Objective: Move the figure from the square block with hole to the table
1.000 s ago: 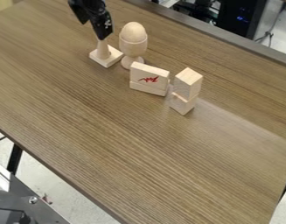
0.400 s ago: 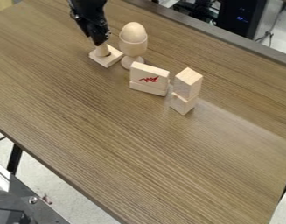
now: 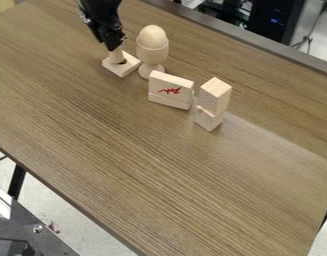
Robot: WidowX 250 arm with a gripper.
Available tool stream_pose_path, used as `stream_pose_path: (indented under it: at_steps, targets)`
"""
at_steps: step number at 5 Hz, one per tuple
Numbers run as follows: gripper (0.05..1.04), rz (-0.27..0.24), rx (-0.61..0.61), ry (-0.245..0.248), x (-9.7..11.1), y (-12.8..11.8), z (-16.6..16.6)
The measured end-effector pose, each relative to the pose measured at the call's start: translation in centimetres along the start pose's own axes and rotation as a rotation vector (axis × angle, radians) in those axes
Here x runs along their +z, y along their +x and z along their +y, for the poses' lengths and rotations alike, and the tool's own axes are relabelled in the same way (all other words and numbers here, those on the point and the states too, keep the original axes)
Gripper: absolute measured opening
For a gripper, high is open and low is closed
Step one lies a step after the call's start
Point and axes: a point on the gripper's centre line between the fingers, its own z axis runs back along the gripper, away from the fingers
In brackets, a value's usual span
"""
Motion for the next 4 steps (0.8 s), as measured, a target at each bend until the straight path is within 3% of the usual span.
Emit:
stream_pose_path:
  at_steps: [2, 4]
  targets:
    - [0.346, -0.067, 0.059, 0.037, 3.2, -0.4, 1.3]
    - [0.346, -0.103, 0.131, 0.104, 4.7, -2.2, 4.3]
